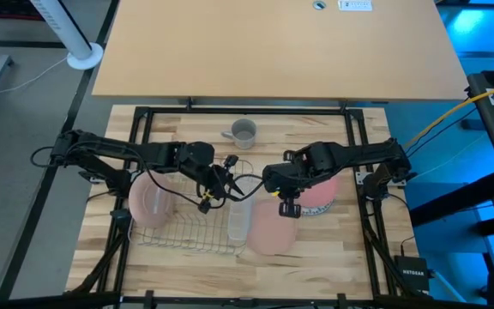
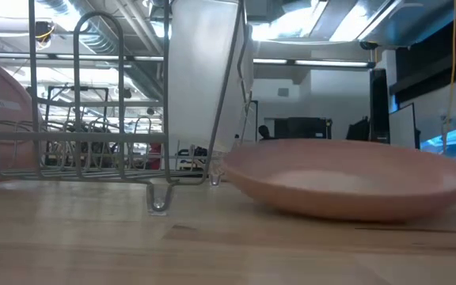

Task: Sort dishes
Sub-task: Put the pink plate in the dish rack

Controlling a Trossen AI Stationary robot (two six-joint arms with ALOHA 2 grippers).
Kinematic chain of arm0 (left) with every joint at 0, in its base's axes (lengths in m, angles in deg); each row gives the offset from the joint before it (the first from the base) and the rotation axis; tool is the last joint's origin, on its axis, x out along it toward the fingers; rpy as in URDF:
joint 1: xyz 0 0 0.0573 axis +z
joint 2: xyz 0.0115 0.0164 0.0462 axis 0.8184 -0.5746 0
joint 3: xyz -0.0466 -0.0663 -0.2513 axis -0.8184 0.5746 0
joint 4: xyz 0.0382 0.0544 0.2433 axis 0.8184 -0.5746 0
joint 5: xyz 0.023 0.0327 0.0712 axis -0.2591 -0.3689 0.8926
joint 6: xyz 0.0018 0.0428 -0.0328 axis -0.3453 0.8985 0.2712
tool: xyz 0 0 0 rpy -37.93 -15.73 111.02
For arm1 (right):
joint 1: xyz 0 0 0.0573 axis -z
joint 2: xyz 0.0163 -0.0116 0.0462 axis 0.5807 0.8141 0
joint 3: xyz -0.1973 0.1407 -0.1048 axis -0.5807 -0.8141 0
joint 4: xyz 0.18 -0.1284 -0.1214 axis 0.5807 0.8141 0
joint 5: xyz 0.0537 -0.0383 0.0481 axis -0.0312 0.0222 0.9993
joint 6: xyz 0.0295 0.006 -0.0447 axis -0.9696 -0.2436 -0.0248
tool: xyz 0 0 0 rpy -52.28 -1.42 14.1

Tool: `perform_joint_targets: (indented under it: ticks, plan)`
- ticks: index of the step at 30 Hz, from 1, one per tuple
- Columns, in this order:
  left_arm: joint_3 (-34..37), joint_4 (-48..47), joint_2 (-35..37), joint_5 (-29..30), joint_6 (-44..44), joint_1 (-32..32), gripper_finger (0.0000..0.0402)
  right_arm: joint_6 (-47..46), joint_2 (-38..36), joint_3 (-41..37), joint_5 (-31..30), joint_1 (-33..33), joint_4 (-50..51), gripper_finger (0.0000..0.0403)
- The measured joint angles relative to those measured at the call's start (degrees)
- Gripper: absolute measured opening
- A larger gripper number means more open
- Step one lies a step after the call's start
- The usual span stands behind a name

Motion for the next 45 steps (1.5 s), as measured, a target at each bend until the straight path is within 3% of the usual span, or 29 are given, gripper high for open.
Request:
perform_joint_targets:
  ticks: [4, 8, 15, 20, 29, 45]
  plan:
    - [0.0, -0.4, 0.0, 0.0, -1.3, 0.0, 0.006, -1.7, 0.0, -2.7, 3.6, -1.4, -1.4, 0.0008]
    - [0.0, -0.8, 0.0, 0.0, -1.8, 0.0, 0.006, -3.0, 0.0, -8.8, 6.5, -3.8, -6.7, 0.0048]
    - [0.0, -0.8, -0.1, 0.0, -1.8, 0.0, 0.006, -6.0, 0.0, -23.7, 6.8, -9.3, -26.0, 0.0149]
    - [0.0, -1.1, -0.1, 0.0, -1.8, 0.0, 0.006, -6.0, 0.0, -34.3, 7.3, -13.7, -38.5, 0.0184]
    - [0.0, -1.5, -0.1, 0.0, -1.8, 0.0, 0.006, -6.0, 0.0, -47.7, 7.1, -17.9, -57.2, 0.0189]
    - [0.0, -1.7, -0.1, 0.0, -1.8, 0.0, 0.006, -6.3, 0.9, -52.4, 2.5, -18.5, -59.3, 0.0189]
